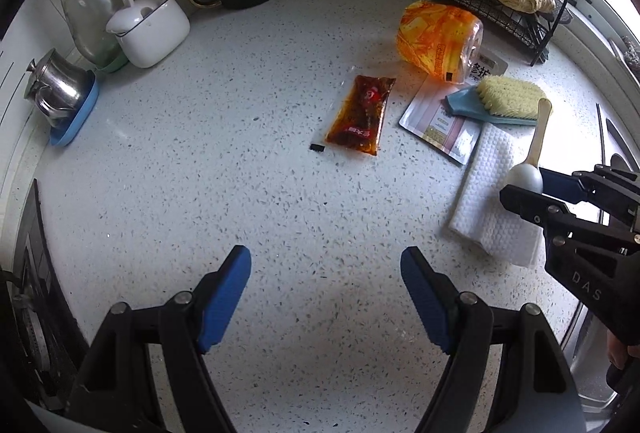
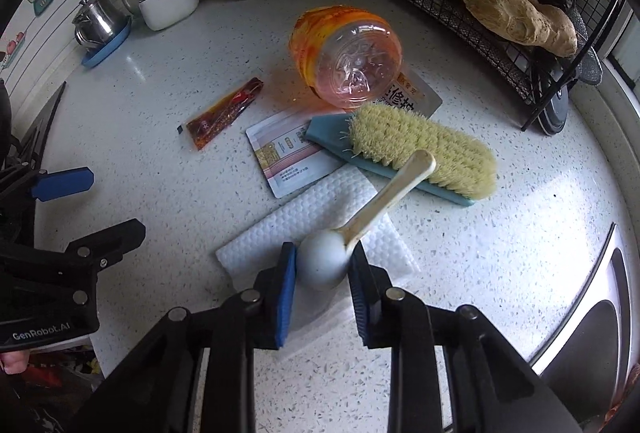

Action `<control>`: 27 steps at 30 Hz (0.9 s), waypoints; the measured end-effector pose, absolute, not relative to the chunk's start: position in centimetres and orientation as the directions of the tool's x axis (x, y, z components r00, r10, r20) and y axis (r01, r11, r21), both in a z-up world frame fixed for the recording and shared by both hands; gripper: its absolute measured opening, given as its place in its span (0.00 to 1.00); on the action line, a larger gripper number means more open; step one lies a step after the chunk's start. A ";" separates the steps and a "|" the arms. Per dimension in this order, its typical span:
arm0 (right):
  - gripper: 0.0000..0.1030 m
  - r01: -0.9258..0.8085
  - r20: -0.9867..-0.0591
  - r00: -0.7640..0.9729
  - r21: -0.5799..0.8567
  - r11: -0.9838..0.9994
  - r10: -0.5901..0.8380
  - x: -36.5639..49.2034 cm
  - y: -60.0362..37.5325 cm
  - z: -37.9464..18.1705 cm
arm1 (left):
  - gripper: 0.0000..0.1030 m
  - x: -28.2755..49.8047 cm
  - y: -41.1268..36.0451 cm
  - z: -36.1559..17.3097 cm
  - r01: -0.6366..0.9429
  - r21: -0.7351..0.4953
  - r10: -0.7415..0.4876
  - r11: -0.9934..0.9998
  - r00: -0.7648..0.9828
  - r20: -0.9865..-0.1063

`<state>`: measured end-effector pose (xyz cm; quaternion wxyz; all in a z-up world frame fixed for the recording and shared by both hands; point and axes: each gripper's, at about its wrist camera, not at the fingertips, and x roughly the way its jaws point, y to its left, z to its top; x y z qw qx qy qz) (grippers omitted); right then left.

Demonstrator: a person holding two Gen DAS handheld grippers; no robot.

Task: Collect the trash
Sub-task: 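Move both tools toward the white wipe and white spoon, then grasp the white wipe with the left gripper while the right gripper grasps the white spoon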

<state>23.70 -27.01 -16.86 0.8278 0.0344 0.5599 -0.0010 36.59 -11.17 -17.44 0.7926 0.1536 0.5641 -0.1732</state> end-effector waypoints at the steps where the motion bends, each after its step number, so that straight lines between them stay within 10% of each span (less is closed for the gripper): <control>1: 0.22 0.046 -0.922 0.385 0.063 0.997 0.040 23.3 -27.0 -16.3 | 0.74 36.4 -11.2 -17.2 0.451 0.034 -0.115 0.892 0.299 -0.947; 27: 0.23 0.220 -0.906 0.423 0.086 0.972 -0.015 18.4 -36.6 -15.6 | 0.72 34.7 -22.1 -19.8 0.692 -0.053 -0.216 0.720 0.150 -0.965</control>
